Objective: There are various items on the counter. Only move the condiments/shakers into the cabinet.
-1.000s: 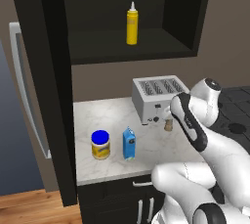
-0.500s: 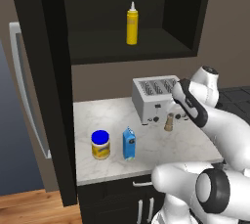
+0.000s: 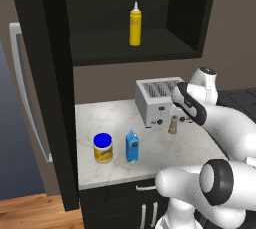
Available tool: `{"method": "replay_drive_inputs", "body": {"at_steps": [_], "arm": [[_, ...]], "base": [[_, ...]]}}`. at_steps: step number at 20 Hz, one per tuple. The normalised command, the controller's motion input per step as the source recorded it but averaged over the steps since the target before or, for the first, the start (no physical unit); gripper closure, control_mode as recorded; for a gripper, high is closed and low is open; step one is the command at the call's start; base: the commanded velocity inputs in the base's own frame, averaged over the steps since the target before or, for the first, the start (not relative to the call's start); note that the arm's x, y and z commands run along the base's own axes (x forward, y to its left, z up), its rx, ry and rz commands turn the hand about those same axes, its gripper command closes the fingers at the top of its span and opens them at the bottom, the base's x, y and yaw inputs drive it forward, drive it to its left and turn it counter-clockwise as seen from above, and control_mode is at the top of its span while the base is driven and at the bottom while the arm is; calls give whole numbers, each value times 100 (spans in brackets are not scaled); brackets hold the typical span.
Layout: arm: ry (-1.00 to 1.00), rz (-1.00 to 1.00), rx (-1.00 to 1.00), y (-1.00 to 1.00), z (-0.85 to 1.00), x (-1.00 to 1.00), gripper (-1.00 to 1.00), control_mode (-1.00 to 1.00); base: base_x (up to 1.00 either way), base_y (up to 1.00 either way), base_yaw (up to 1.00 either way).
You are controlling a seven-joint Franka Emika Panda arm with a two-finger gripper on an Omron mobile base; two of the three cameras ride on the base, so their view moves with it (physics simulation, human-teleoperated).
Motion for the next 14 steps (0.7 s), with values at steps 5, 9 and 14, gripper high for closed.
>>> {"method": "replay_drive_inputs", "body": {"at_steps": [5, 9, 14], "arm": [[0, 0, -8, 1, -28, 9, -100, -100], [0, 0, -2, 0, -24, 0, -100, -100], [-4, 0, 0, -6, -9, 0, -100, -100]], "base": [[0, 0, 0], [0, 0, 0], [0, 0, 0]]}}
